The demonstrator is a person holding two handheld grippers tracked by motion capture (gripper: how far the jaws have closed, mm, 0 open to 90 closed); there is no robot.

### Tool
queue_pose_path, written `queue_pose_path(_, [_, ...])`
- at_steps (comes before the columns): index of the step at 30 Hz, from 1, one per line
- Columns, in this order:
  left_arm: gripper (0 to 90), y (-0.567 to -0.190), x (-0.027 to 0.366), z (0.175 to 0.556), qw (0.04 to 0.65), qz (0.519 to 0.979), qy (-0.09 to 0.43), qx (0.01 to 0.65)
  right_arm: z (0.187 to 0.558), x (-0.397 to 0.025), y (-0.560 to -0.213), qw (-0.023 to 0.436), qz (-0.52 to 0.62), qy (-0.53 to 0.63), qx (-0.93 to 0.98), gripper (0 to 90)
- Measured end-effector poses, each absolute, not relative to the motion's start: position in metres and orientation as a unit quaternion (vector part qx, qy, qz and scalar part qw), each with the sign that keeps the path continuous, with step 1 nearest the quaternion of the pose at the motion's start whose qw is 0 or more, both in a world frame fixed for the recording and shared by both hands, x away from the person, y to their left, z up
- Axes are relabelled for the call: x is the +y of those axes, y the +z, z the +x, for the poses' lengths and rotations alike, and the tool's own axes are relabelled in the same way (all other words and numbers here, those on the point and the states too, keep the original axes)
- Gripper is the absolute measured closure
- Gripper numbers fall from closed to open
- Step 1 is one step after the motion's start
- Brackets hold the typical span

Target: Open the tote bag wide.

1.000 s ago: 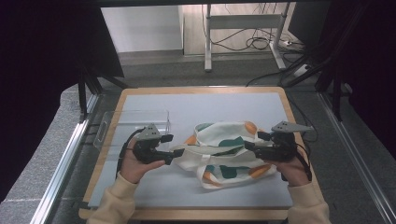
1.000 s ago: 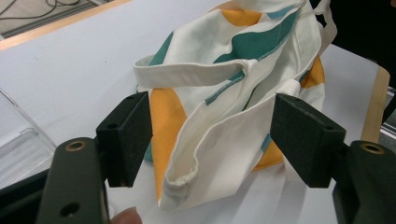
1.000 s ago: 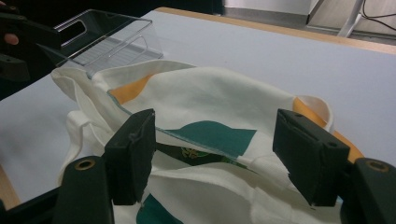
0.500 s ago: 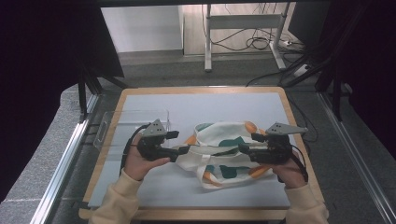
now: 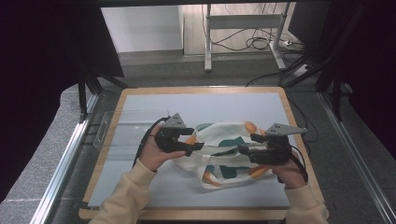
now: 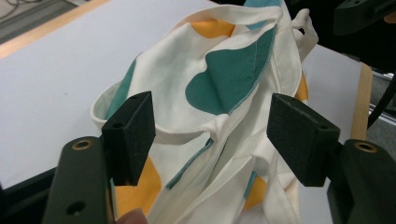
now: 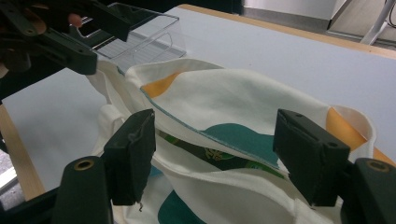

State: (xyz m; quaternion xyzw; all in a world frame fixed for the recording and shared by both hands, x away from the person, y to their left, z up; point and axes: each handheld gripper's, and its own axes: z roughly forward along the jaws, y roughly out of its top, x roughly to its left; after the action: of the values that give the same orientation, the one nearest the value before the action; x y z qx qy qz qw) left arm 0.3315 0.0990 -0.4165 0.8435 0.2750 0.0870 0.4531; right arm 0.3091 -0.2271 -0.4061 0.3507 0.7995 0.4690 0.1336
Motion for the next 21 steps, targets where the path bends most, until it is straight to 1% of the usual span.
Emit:
queue_pose_path(11, [37.1, -0.424, 0.070, 0.349, 0.435, 0.861, 0.061, 0.255, 0.309, -0.224, -0.408, 0.131, 0.347, 0.467, 0.803, 30.3])
queue_pose_path(21, [39.2, -0.432, 0.056, 0.356, 0.417, 0.876, 0.047, 0.236, 0.310, -0.224, -0.410, 0.130, 0.347, 0.463, 0.805, 30.2])
